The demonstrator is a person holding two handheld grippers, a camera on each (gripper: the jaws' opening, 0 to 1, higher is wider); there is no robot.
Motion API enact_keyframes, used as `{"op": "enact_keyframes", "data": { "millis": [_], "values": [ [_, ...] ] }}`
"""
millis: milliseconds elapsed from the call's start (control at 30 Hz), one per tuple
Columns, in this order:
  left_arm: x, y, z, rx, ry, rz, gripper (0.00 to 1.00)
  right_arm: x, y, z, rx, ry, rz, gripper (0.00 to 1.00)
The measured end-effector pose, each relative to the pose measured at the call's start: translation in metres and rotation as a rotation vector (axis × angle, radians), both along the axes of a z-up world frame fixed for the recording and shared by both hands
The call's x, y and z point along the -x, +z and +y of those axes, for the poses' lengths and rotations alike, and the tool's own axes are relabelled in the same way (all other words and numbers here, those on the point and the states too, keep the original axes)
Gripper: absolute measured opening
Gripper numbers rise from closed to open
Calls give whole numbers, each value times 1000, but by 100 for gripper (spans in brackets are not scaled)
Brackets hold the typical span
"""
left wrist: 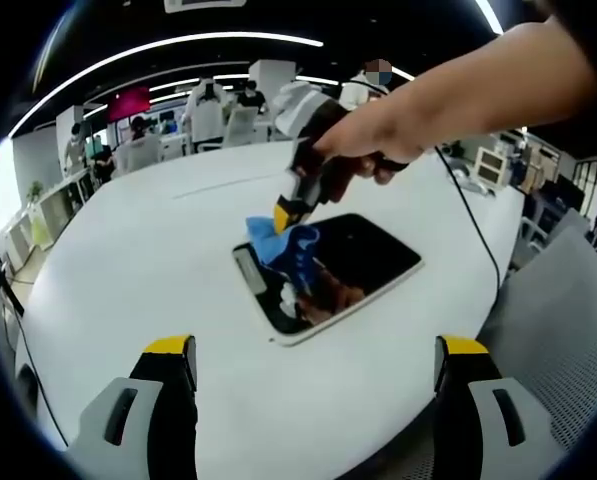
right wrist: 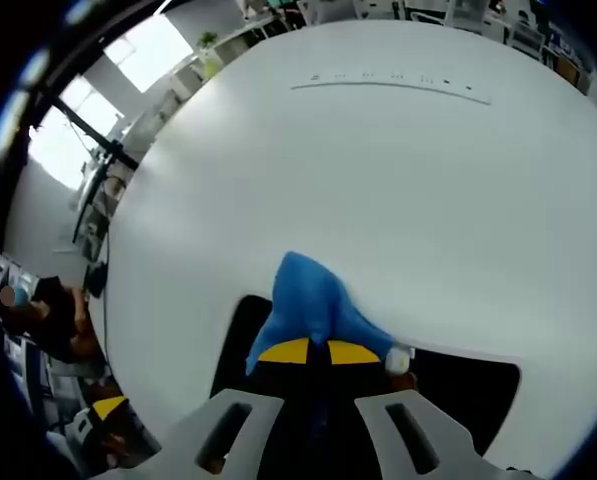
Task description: Wipe the mirror surface with the cleaning cloth until all visible marks leave the cleaned area.
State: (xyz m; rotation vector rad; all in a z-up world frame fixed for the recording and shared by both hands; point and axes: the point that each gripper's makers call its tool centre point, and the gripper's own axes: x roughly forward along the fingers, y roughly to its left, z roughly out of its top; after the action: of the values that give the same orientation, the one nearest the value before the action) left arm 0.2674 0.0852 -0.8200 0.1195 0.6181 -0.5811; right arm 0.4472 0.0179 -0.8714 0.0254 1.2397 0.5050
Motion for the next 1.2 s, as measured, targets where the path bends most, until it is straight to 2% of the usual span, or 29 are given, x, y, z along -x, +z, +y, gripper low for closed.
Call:
{"op": "enact_keyframes", "data": {
  "millis": [333,567,833,1200],
  "values": [
    [-1,2,0,-1,-1,-9,99,14,3,0,6,2,3,0],
    [-4,8,2,30,22,-28,99,26,4,0,8,10,0,0],
    [-3,8,0,21,13,-31,99,41,4,-3,7,0,-21,0],
    [-3,9,0,6,8,-40,99,56,3,-3,-12,-26,-4,0]
  ]
}}
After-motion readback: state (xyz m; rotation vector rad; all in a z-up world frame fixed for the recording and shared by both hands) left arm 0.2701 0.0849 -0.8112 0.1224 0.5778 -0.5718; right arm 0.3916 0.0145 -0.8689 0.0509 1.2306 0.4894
